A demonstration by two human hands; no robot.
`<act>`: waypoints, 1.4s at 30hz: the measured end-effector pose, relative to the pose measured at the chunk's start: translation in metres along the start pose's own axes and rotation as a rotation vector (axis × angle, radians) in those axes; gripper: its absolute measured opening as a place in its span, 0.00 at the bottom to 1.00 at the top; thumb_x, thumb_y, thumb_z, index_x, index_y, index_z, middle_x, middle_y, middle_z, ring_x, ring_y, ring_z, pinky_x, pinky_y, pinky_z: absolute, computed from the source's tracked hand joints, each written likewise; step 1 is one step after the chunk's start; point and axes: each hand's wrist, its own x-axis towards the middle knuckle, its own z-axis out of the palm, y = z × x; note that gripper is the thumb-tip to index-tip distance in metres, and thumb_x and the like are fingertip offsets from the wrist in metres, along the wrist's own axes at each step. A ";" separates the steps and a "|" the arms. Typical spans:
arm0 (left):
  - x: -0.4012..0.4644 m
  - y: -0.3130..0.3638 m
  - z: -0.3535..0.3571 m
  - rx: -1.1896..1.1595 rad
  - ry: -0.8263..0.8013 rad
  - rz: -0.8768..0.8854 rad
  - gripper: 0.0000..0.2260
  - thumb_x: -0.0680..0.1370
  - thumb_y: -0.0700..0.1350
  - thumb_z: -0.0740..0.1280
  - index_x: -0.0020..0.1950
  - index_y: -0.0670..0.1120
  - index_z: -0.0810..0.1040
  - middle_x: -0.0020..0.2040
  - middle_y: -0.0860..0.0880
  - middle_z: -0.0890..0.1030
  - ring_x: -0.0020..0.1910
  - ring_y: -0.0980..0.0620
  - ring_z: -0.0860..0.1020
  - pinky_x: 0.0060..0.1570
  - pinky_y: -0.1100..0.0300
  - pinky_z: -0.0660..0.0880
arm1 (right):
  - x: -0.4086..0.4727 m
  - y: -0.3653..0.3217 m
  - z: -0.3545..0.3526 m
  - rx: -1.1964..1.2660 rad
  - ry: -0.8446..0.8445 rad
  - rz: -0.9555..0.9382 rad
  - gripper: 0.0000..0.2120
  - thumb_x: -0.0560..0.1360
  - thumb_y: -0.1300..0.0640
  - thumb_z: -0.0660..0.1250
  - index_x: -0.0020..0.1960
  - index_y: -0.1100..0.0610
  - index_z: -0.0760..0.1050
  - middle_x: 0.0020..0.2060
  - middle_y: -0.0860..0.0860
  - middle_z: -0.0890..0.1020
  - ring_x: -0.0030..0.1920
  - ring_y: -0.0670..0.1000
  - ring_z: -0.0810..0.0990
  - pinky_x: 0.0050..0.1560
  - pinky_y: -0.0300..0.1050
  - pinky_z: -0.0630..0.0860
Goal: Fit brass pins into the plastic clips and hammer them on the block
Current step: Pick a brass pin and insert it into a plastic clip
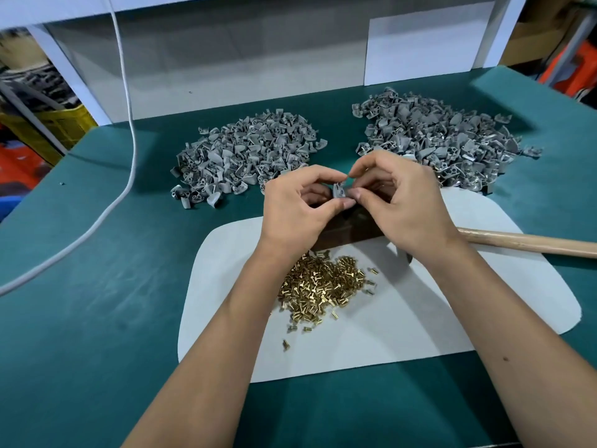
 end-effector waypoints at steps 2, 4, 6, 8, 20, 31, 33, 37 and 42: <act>-0.001 0.000 0.000 -0.002 -0.001 -0.011 0.15 0.69 0.38 0.82 0.53 0.43 0.86 0.45 0.46 0.86 0.42 0.48 0.85 0.47 0.51 0.84 | -0.001 -0.001 0.000 -0.050 -0.030 -0.047 0.13 0.74 0.65 0.72 0.55 0.53 0.76 0.40 0.43 0.86 0.46 0.45 0.85 0.53 0.53 0.81; -0.002 0.002 0.001 -0.002 -0.014 -0.016 0.17 0.69 0.37 0.82 0.55 0.42 0.85 0.47 0.45 0.86 0.43 0.48 0.86 0.48 0.51 0.84 | -0.001 -0.001 0.000 -0.085 -0.043 -0.081 0.15 0.74 0.66 0.71 0.56 0.52 0.75 0.40 0.42 0.85 0.46 0.43 0.85 0.52 0.52 0.82; -0.002 0.003 0.001 -0.002 -0.026 -0.010 0.19 0.68 0.36 0.82 0.57 0.42 0.83 0.49 0.46 0.86 0.45 0.49 0.86 0.49 0.54 0.84 | -0.001 -0.001 0.001 -0.097 -0.034 -0.095 0.16 0.74 0.66 0.71 0.56 0.52 0.73 0.41 0.40 0.85 0.46 0.42 0.85 0.51 0.50 0.82; -0.001 0.003 0.000 0.009 -0.034 -0.003 0.18 0.68 0.36 0.82 0.55 0.42 0.83 0.48 0.46 0.86 0.45 0.49 0.85 0.48 0.56 0.84 | -0.001 -0.001 0.001 -0.097 -0.022 -0.101 0.16 0.74 0.66 0.71 0.56 0.52 0.72 0.41 0.38 0.84 0.45 0.42 0.85 0.49 0.47 0.82; 0.000 0.000 -0.001 -0.036 -0.033 0.036 0.15 0.68 0.30 0.80 0.53 0.39 0.86 0.50 0.42 0.84 0.47 0.48 0.86 0.50 0.56 0.83 | -0.001 0.002 0.000 -0.075 -0.022 -0.064 0.16 0.74 0.65 0.73 0.55 0.52 0.70 0.41 0.40 0.85 0.45 0.45 0.85 0.49 0.51 0.82; -0.002 0.008 0.000 -0.027 0.005 -0.044 0.19 0.65 0.32 0.82 0.54 0.43 0.84 0.45 0.44 0.85 0.44 0.48 0.85 0.46 0.60 0.83 | -0.003 -0.002 0.004 -0.084 0.012 -0.071 0.16 0.73 0.65 0.73 0.53 0.52 0.70 0.38 0.42 0.85 0.43 0.44 0.84 0.46 0.47 0.81; -0.002 0.009 -0.001 -0.031 0.016 -0.051 0.18 0.65 0.33 0.82 0.51 0.43 0.84 0.44 0.44 0.85 0.43 0.46 0.85 0.45 0.58 0.84 | -0.003 -0.004 0.005 -0.088 0.016 -0.090 0.17 0.73 0.66 0.72 0.53 0.51 0.70 0.39 0.42 0.84 0.44 0.43 0.84 0.46 0.45 0.81; -0.003 0.010 -0.001 -0.010 0.014 -0.058 0.16 0.64 0.33 0.83 0.49 0.41 0.84 0.43 0.43 0.85 0.42 0.43 0.84 0.45 0.52 0.84 | -0.004 -0.007 0.005 -0.142 -0.012 -0.157 0.19 0.72 0.69 0.70 0.53 0.49 0.70 0.40 0.45 0.82 0.44 0.44 0.82 0.44 0.39 0.78; -0.005 0.012 0.003 0.049 0.005 -0.011 0.13 0.65 0.33 0.82 0.47 0.39 0.84 0.41 0.45 0.84 0.39 0.45 0.83 0.42 0.49 0.83 | -0.004 -0.007 0.006 -0.159 -0.047 -0.173 0.19 0.71 0.72 0.69 0.52 0.52 0.70 0.38 0.46 0.81 0.42 0.44 0.81 0.42 0.35 0.76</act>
